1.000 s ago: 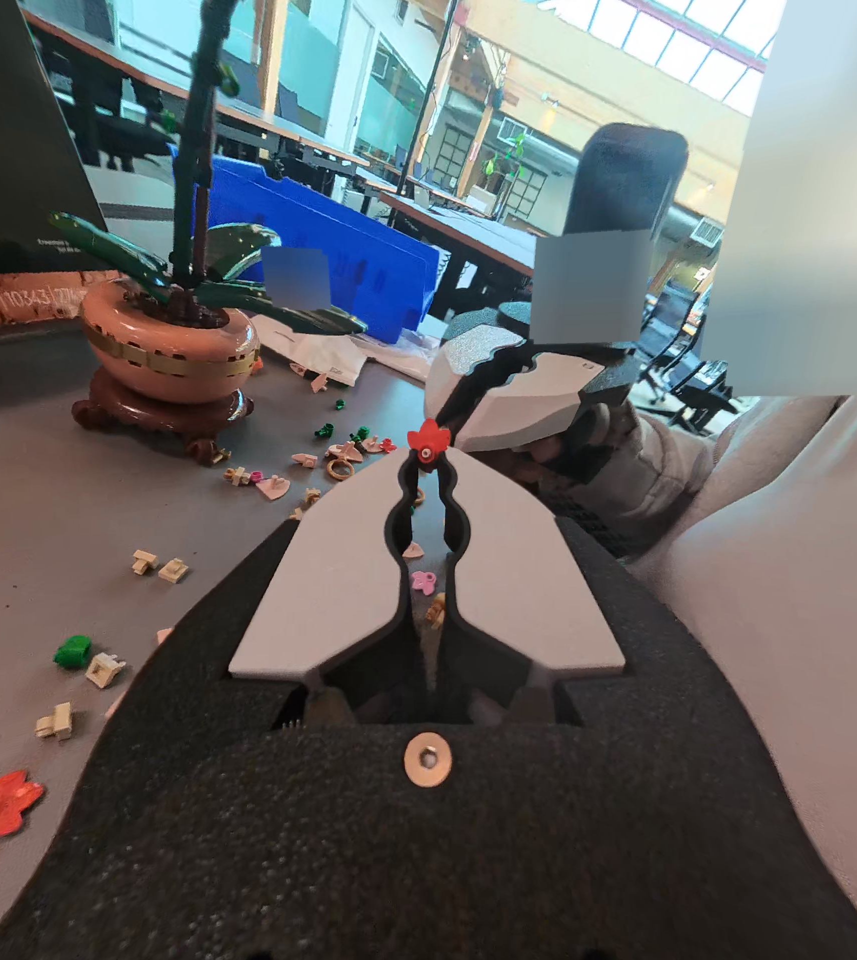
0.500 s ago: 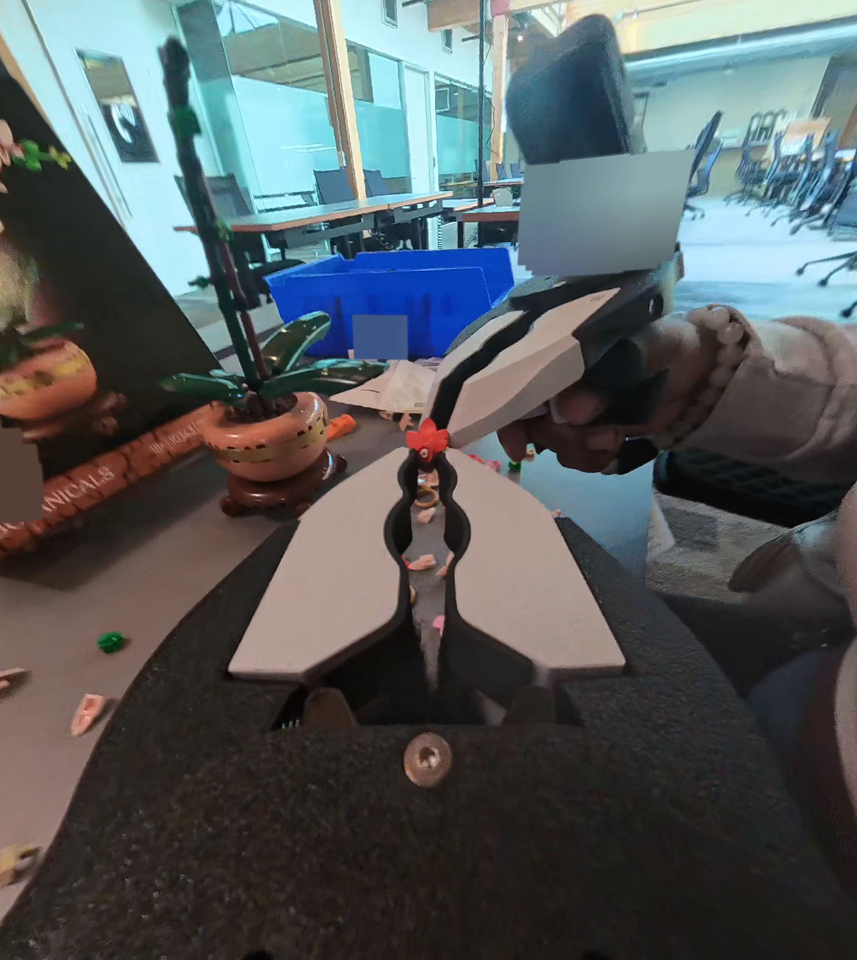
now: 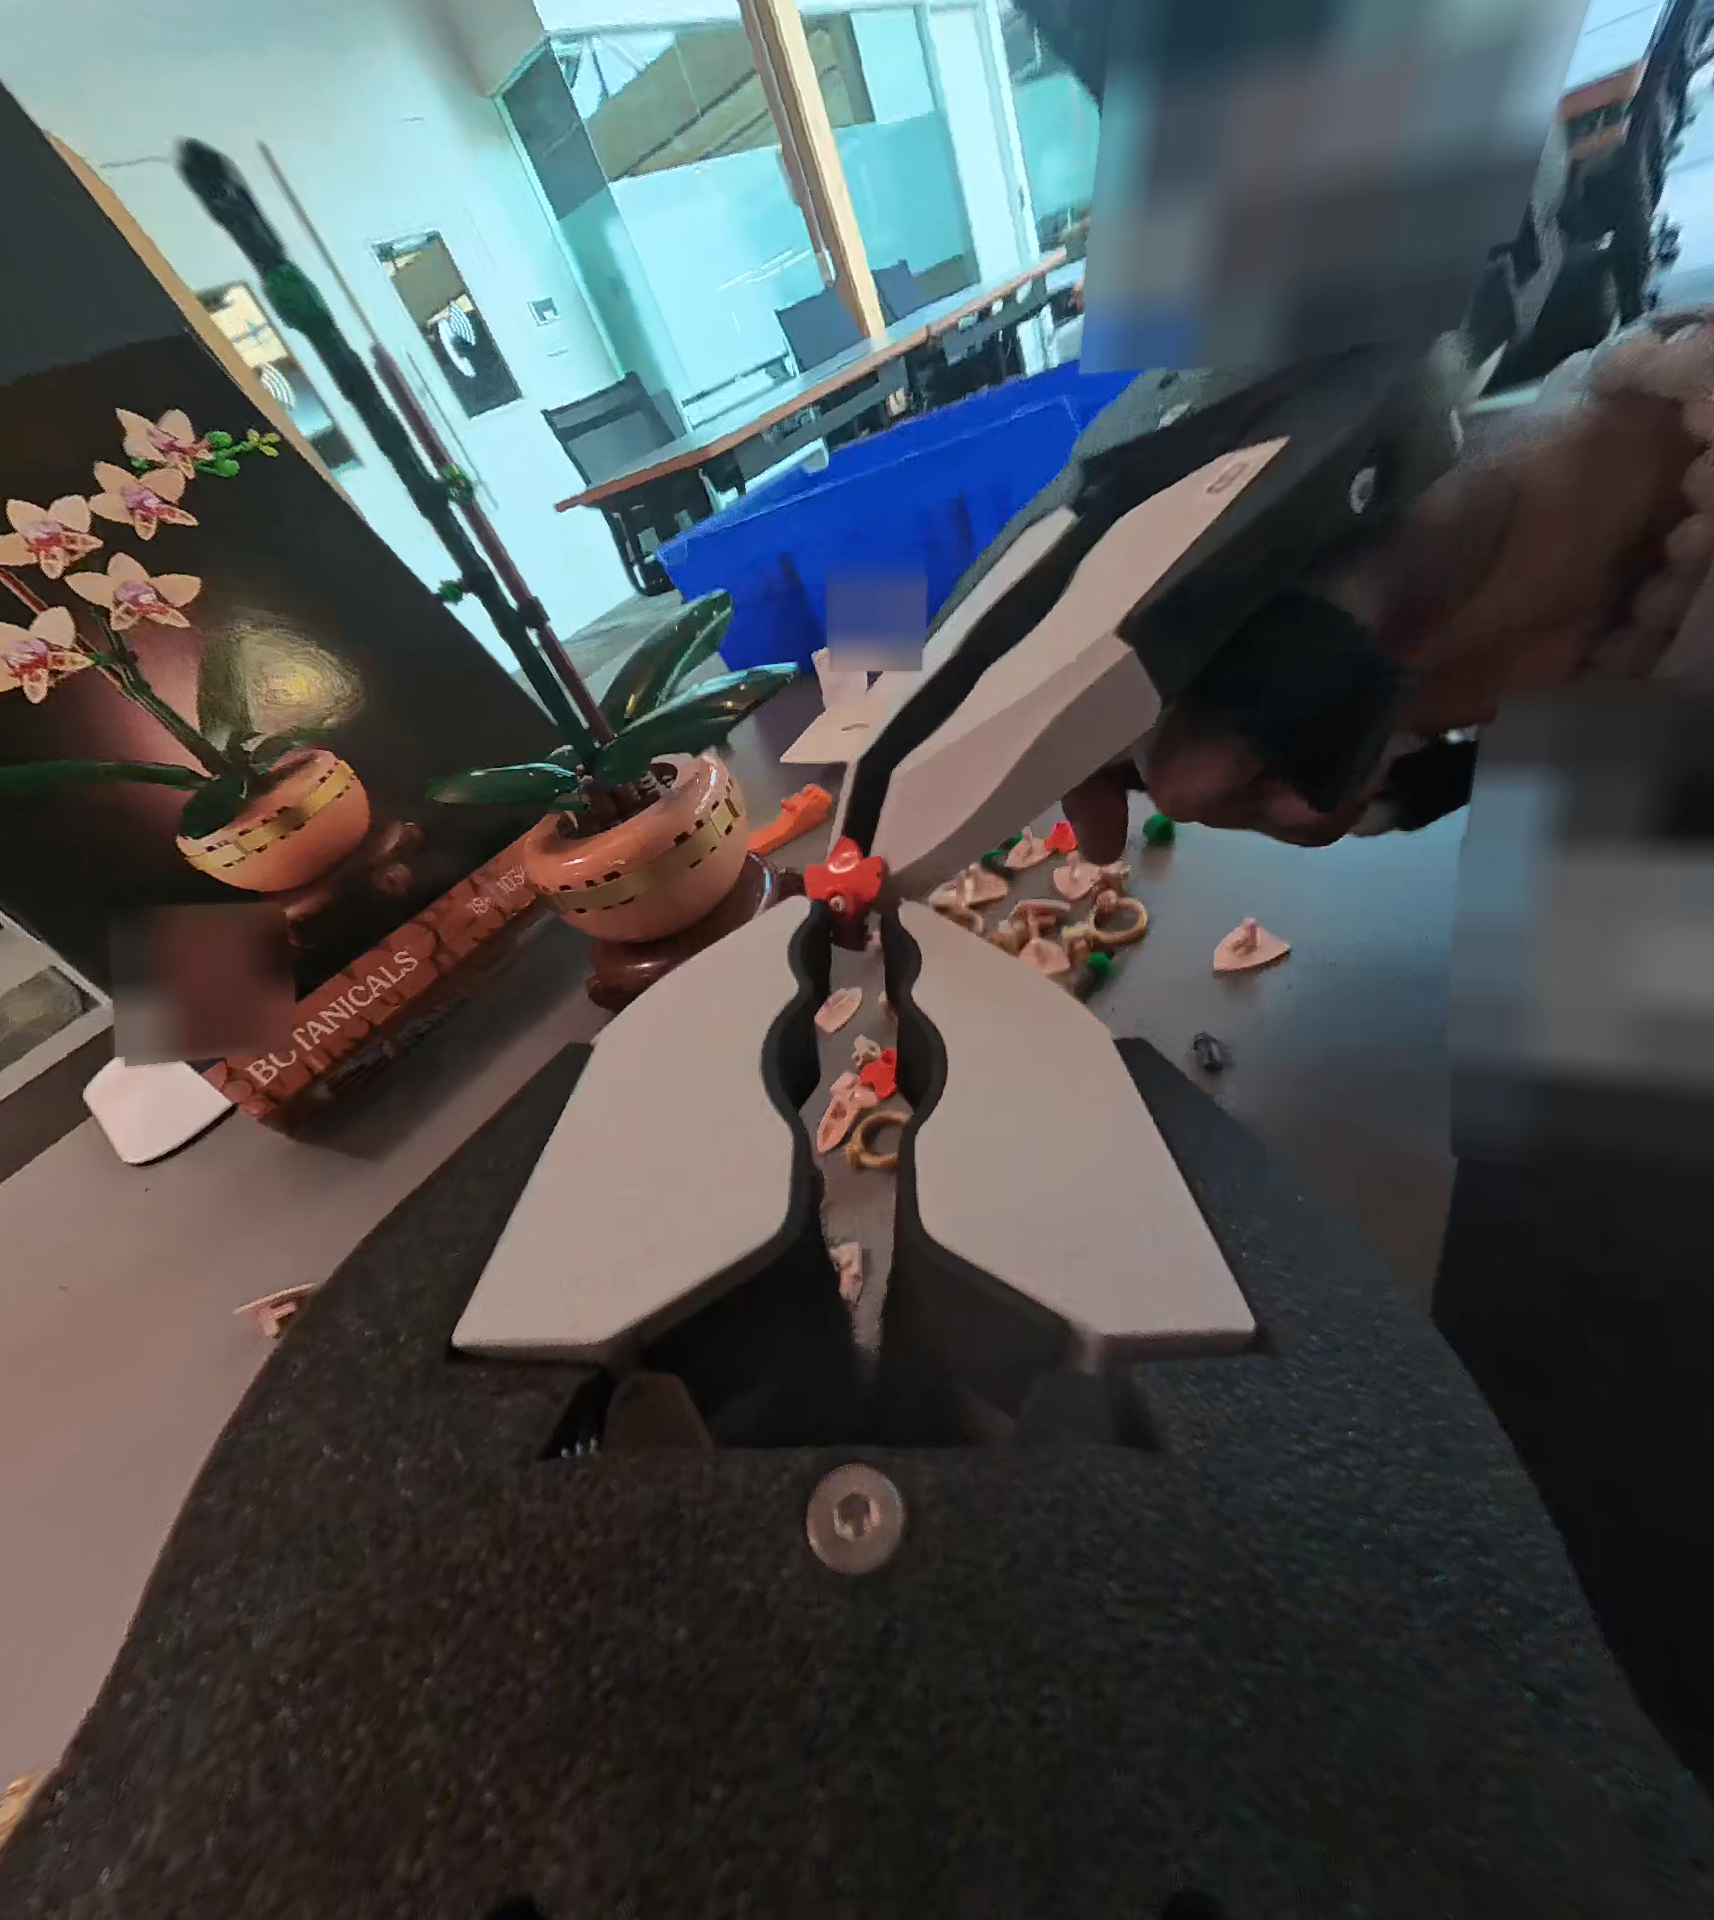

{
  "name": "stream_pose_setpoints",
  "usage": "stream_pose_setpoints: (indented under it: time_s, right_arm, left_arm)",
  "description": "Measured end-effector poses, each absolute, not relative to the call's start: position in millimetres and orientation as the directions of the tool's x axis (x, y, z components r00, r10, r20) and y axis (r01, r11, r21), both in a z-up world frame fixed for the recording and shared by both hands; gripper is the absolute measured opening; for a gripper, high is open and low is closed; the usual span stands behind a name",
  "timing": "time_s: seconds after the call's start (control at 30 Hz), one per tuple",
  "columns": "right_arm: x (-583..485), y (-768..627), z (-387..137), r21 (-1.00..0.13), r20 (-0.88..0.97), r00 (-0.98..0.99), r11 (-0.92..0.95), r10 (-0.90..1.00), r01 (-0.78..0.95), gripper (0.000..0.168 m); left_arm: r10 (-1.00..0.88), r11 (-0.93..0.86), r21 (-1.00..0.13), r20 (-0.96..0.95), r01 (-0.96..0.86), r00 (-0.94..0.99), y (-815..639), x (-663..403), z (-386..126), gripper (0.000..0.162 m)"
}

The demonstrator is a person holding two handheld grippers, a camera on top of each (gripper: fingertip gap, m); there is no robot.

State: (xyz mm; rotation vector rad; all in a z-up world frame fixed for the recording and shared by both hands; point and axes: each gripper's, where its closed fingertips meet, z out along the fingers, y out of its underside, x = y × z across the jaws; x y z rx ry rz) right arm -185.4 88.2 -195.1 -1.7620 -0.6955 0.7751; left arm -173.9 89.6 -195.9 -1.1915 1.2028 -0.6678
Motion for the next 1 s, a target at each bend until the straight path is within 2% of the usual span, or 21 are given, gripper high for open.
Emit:
stream_pose_setpoints:
  time_s: [0.03,0.17,0.23,0.27,0.3,0.33,0.5,0.63,0.73,0.8,0.9,1.0]
  right_arm:
    - [-185,88,-198,-0.955,-0.147,0.634,-0.276,0.759,0.109,0.001]
    - [-187,86,-205,-0.959,-0.050,0.621,-0.211,0.782,0.189,0.001]
    - [-201,78,-193,-0.975,-0.069,0.559,-0.176,0.826,0.139,0.000]
    - [-200,82,-190,-0.974,-0.010,0.585,-0.141,0.811,0.178,0.000]
    - [-196,87,-194,-0.953,0.095,0.618,-0.108,0.781,0.282,0.000]
    - [-195,89,-191,-0.946,0.141,0.625,-0.082,0.768,0.314,0.000]
    - [-181,97,-193,-0.959,0.082,0.644,-0.116,0.760,0.259,0.000]
    - [-161,98,-197,-0.976,-0.062,0.666,-0.184,0.743,0.115,0.001]
    - [-137,101,-218,-0.943,-0.009,0.720,-0.245,0.694,0.224,0.014]
    - [-126,101,-232,-0.907,0.052,0.737,-0.278,0.674,0.318,0.018]
    - [-126,96,-253,-0.852,0.048,0.719,-0.347,0.694,0.393,0.016]
    - [-136,99,-254,-0.857,0.062,0.713,-0.329,0.698,0.396,0.015]
  left_arm:
    - [-0.890,0.307,-0.930,-0.356,-0.204,0.285,90,-173,-199,0.009]
    - [-0.922,0.255,-0.940,-0.307,-0.229,0.236,87,-171,-210,0.007]
    - [-0.938,0.229,-0.950,-0.273,-0.211,0.212,81,-166,-209,0.005]
    - [-0.943,0.197,-0.962,-0.238,-0.188,0.233,83,-165,-206,0.003]
    - [-0.933,0.194,-0.957,-0.248,-0.215,0.261,90,-164,-208,0.002]
    - [-0.916,0.222,-0.947,-0.285,-0.234,0.283,94,-163,-208,0.000]
    - [-0.907,0.233,-0.939,-0.304,-0.253,0.293,104,-158,-210,0.000]
    - [-0.905,0.159,-0.929,-0.272,-0.333,0.327,120,-165,-222,0.001]
    - [-0.895,0.172,-0.890,-0.320,-0.422,0.311,124,-172,-233,0.004]
    - [-0.892,0.186,-0.888,-0.332,-0.420,0.306,124,-175,-232,0.005]
    - [-0.893,0.197,-0.902,-0.327,-0.385,0.309,124,-178,-226,0.006]
    - [-0.915,0.164,-0.926,-0.272,-0.341,0.299,121,-179,-221,0.005]
